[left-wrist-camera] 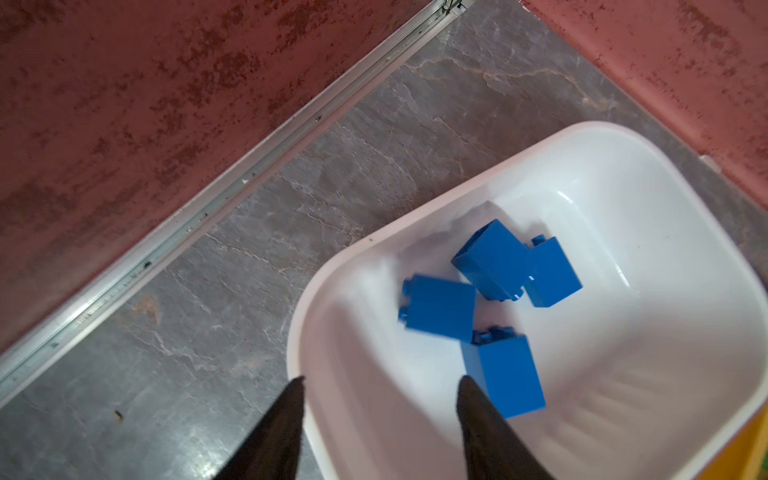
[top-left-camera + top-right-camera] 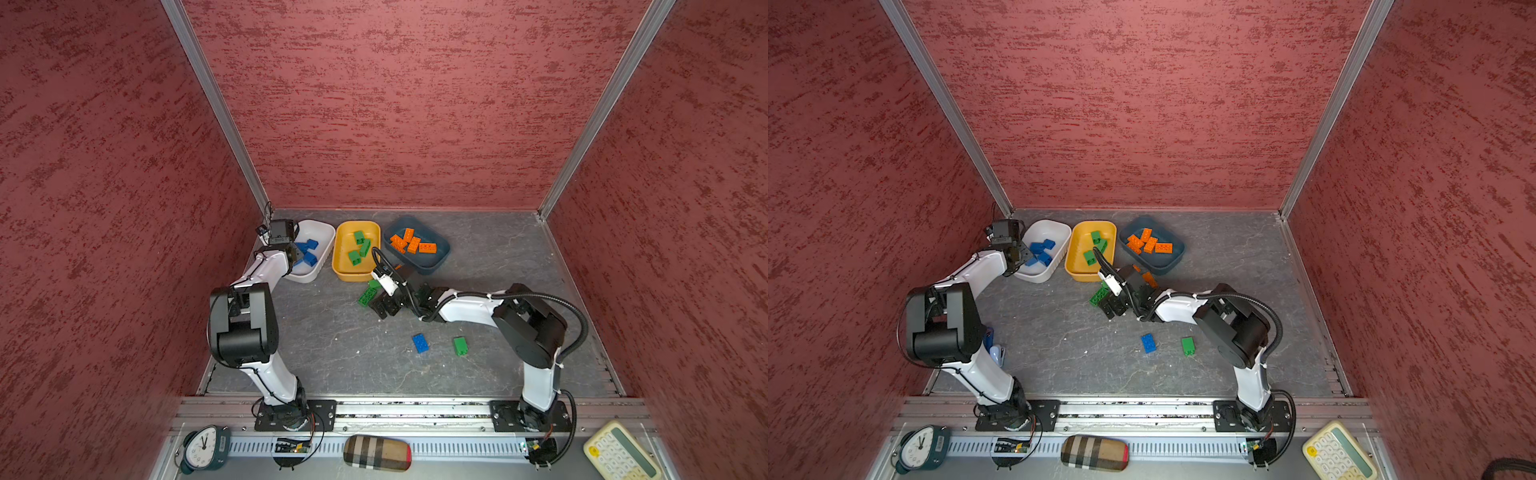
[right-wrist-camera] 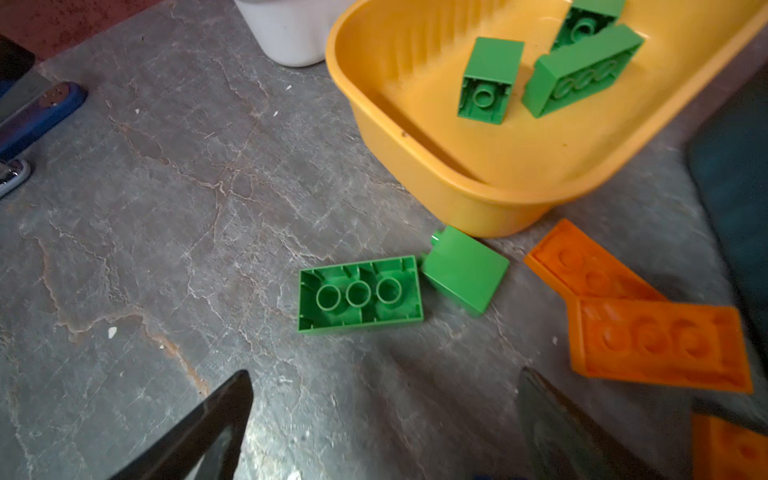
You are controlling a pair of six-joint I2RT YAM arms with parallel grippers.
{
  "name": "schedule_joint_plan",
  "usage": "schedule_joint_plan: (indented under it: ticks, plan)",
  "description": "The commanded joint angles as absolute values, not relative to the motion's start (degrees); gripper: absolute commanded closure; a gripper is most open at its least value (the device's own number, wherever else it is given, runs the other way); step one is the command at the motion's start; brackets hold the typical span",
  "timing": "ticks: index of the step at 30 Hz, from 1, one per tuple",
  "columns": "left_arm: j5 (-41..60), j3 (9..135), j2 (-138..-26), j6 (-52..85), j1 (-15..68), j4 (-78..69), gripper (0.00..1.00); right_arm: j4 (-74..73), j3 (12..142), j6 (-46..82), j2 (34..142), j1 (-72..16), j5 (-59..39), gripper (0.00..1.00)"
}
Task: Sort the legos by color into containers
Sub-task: 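Drop the blue brick in the white tub while the right gripper reaches green bricks, then grasp a green brick beside the yellow tub with the right gripper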
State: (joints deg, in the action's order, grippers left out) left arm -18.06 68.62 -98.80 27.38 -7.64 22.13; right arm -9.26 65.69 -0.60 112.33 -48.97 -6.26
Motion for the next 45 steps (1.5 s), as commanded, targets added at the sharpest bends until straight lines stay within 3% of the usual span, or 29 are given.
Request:
schedule_joint_plan:
  ticks: [1,3,6,18,35,45]
  plan:
    - [-15.10,69.62,-97.91,27.51,-7.41,23.16,0.17,-9.31,69.13,-5.25,115.13,-49.66,-5.68,0.02]
    - [-13.75,68.92,-96.55,27.56,-7.45,22.64,0.06,-8.54,70.66,-6.30,116.76,-50.01,-4.90,0.01]
    - [-12.05,67.71,-94.33,27.44,-7.37,22.41,0.01,-8.12,72.25,-7.80,118.83,-50.62,-3.84,0.01]
    - [-5.43,59.98,-84.25,26.99,-7.16,18.76,0.01,-8.41,75.01,-9.38,123.28,-53.37,-3.69,0.02]
    - [-2.91,60.14,-83.87,27.60,-6.77,19.68,0.01,-12.57,77.93,-11.37,130.09,-53.61,-3.14,0.03]
    - [-1.39,58.84,-80.84,28.95,-6.42,21.98,0.01,-11.28,76.91,-13.07,128.53,-53.61,-4.00,0.18]
